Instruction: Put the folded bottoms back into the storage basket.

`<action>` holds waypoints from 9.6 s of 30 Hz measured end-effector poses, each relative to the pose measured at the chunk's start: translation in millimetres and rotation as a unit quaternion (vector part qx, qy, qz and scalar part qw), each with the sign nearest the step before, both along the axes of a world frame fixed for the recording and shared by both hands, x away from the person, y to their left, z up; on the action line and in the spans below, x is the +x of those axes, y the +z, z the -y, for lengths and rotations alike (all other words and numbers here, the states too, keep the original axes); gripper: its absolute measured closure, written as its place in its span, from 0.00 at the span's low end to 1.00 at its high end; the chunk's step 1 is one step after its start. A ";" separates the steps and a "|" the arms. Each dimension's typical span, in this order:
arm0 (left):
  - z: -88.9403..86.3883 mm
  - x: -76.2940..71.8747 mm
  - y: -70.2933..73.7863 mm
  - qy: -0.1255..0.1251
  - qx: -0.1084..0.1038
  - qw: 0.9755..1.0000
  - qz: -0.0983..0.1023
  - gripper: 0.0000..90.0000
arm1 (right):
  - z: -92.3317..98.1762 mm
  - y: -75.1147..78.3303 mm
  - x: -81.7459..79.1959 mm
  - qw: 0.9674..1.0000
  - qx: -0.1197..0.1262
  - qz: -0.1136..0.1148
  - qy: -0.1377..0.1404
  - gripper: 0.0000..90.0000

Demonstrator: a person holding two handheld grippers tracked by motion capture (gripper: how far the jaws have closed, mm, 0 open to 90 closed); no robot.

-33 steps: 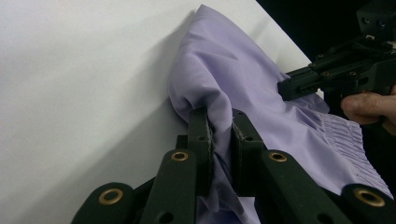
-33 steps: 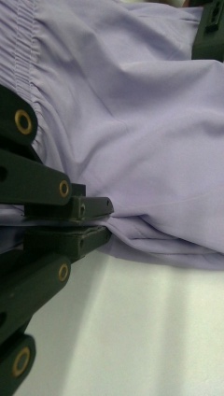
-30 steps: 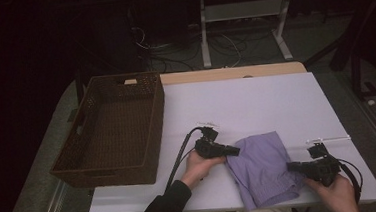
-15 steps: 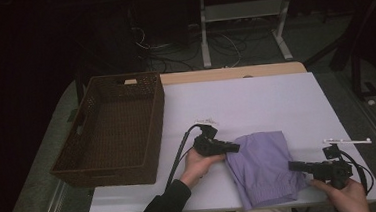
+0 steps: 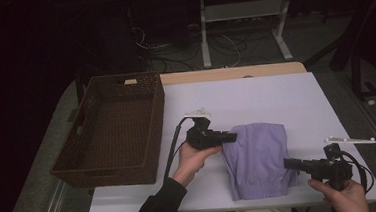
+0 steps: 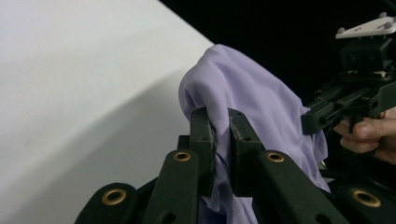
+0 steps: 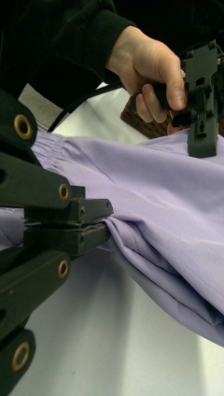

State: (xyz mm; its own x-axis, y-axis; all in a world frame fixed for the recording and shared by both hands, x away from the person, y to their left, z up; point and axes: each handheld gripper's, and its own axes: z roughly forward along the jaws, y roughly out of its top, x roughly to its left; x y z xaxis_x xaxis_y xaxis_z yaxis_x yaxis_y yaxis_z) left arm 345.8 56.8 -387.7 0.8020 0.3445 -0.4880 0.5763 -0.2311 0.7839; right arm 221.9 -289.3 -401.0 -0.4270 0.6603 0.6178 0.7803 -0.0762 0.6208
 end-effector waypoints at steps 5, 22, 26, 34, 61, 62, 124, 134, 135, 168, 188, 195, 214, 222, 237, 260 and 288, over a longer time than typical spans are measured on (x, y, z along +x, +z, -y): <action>-7.8 -2.7 15.4 0.009 -0.002 1.000 0.014 0.92 | -5.2 9.7 2.3 1.000 0.003 0.016 0.005 0.97; -40.5 -2.7 58.8 0.051 0.000 0.998 0.032 0.92 | -44.4 48.4 16.2 0.997 -0.002 0.061 0.041 0.97; -49.4 -4.2 65.6 0.059 0.000 0.998 0.037 0.92 | -52.5 55.3 19.4 0.997 -0.003 0.069 0.048 0.97; -65.5 -7.6 78.2 0.069 0.001 0.997 0.045 0.92 | -65.0 63.6 24.8 0.996 0.006 0.075 0.055 0.97; -115.3 -9.2 146.4 0.105 -0.005 0.991 0.079 0.92 | -113.4 117.9 44.1 0.989 0.025 0.124 0.082 0.97; -117.1 -9.0 149.9 0.107 -0.003 0.991 0.080 0.92 | -115.2 120.1 45.7 0.988 0.027 0.126 0.083 0.97; -260.9 -22.9 237.2 0.226 -0.003 0.963 0.144 0.92 | -269.2 187.3 103.0 0.975 0.039 0.172 0.135 0.97; -281.4 -27.6 227.2 0.241 0.004 0.961 0.137 0.92 | -294.1 177.7 106.7 0.975 0.028 0.168 0.143 0.97; -283.5 -28.0 226.2 0.242 0.006 0.961 0.136 0.92 | -296.5 176.3 107.3 0.975 0.027 0.166 0.144 0.97; -339.7 -25.9 160.4 0.291 0.039 0.953 0.074 0.92 | -365.7 109.8 111.5 0.976 0.022 0.122 0.178 0.97; -359.8 1.2 103.4 0.312 0.057 0.948 0.025 0.92 | -393.5 64.4 123.0 0.978 -0.008 0.099 0.184 0.97; -364.5 10.9 90.9 0.316 0.066 0.946 0.016 0.92 | -399.2 54.1 129.9 0.979 -0.016 0.094 0.181 0.97; -352.9 49.3 69.5 0.331 0.096 0.939 0.004 0.83 | -397.6 43.3 154.6 0.981 -0.031 0.088 0.171 0.93; -343.1 52.1 68.9 0.356 0.123 0.926 0.011 0.43 | -388.8 54.3 160.8 0.975 -0.047 0.135 0.172 0.58; -324.0 44.7 82.1 0.335 0.119 0.934 0.028 0.25 | -355.8 72.1 170.4 0.967 -0.067 0.174 0.174 0.26; -300.7 18.4 94.4 0.312 0.104 0.942 0.060 0.00 | -285.4 83.6 166.9 0.965 -0.112 0.181 0.152 0.00; -263.6 -22.8 96.7 0.268 0.050 0.956 0.109 0.00 | -202.8 72.8 143.3 0.968 -0.122 0.184 0.124 0.00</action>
State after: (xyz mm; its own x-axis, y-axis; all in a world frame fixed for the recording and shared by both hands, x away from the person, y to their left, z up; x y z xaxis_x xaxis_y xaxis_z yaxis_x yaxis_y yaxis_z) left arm 323.1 320.4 -291.1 0.5754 0.7709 -0.2732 0.4592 -0.0280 0.8879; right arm 365.2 -86.4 -328.2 -0.7523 0.6161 0.2333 0.4789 0.2681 0.8359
